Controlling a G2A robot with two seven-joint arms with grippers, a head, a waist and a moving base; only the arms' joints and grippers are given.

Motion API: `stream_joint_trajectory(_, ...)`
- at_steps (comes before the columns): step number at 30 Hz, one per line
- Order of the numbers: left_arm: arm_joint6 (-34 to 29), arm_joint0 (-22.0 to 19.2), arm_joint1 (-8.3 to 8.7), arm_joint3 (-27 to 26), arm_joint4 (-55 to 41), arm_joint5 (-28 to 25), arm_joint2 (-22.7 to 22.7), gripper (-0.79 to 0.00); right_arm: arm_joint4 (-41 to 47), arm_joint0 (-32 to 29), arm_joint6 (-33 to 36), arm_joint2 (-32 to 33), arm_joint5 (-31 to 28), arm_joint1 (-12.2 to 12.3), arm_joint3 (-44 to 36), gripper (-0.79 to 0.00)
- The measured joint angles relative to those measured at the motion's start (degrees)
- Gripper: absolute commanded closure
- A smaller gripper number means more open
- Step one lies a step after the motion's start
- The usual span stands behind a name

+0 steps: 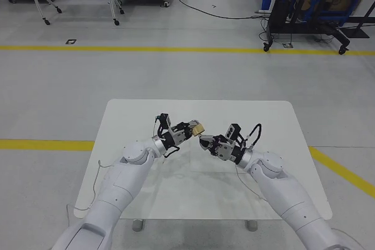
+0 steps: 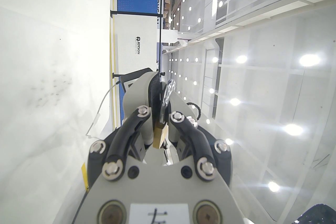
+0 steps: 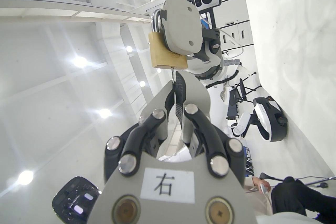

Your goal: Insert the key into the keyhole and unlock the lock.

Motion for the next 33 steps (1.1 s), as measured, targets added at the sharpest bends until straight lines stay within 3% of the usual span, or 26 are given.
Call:
stream_joint_trajectory(22, 2.3, 0.4, 0.13, -1.6, 3.7, -4.7, -0.2, 0.0, 24.1, 3.1, 10.5, -0.4, 14.9, -2.6, 10.5, 0.0)
stream_joint_trajectory(23, 2.4, 0.5, 0.14, -1.7, 3.8, -4.7, -0.2, 0.0, 23.7, 3.4, 10.5, -0.4, 14.6, -2.7, 11.0, -0.228)
stream_joint_trajectory(25, 2.7, 0.6, 0.17, -1.8, 3.9, -4.7, -0.3, 0.0, 22.5, 3.8, 10.6, -0.6, 13.7, -2.7, 11.4, -0.61)
stream_joint_trajectory(26, 3.1, 0.7, 0.19, -1.9, 4.1, -4.7, -0.4, 0.0, 21.4, 3.9, 10.7, -0.6, 12.8, -2.7, 11.5, -0.72)
stream_joint_trajectory(28, 4.3, 0.7, 0.28, -2.0, 5.2, -4.7, -0.4, 0.0, 19.2, 4.1, 10.5, -0.5, 11.0, -2.6, 11.4, -0.785)
stream_joint_trajectory(33, 11.6, 0.5, 0.7, -3.5, 18.6, -4.5, 1.9, 0.0, 14.9, 3.8, 9.2, 1.8, 6.7, -1.9, 11.6, -0.785)
